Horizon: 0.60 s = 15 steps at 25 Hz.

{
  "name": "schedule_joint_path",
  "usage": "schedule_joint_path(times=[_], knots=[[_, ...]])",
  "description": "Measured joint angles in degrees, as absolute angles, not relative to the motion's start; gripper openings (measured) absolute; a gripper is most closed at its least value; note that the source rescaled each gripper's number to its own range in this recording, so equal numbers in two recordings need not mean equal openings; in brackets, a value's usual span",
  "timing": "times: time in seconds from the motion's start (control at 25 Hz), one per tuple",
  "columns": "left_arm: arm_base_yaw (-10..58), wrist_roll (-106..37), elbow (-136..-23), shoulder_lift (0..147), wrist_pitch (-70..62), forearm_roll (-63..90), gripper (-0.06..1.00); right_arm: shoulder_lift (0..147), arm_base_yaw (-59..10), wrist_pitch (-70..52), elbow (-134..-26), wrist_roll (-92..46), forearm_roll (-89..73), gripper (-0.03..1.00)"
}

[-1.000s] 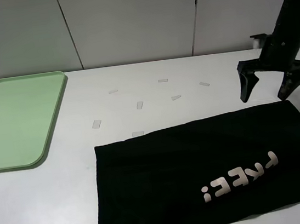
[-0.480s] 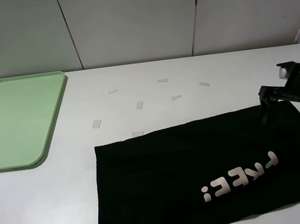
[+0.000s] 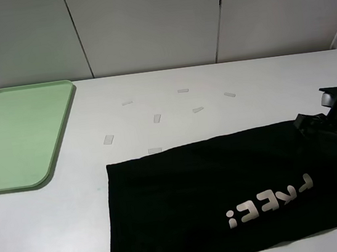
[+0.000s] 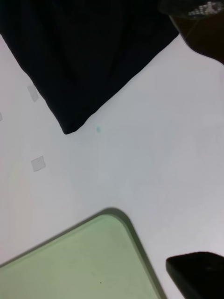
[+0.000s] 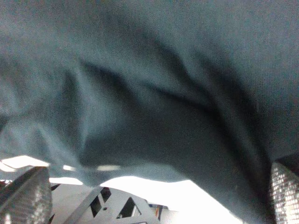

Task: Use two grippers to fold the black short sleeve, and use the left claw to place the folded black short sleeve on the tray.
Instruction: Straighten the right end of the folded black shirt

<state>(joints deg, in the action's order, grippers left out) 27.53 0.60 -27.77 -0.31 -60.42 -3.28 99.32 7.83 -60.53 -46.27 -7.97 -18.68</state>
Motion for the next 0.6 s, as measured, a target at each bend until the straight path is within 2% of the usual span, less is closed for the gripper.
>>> schedule_joint_path(times=[0.28,0.6], knots=[[27.5,0.6,-27.8,-0.3,-60.4,-3.3,1.00,92.5,7.3,-58.9,-42.1,-8.1,-21.3,1.00],[27.5,0.6,-27.8,-0.3,-60.4,-3.3,1.00,90.1,2.5,-55.2,-38.5,-11.7,-25.3,1.00]])
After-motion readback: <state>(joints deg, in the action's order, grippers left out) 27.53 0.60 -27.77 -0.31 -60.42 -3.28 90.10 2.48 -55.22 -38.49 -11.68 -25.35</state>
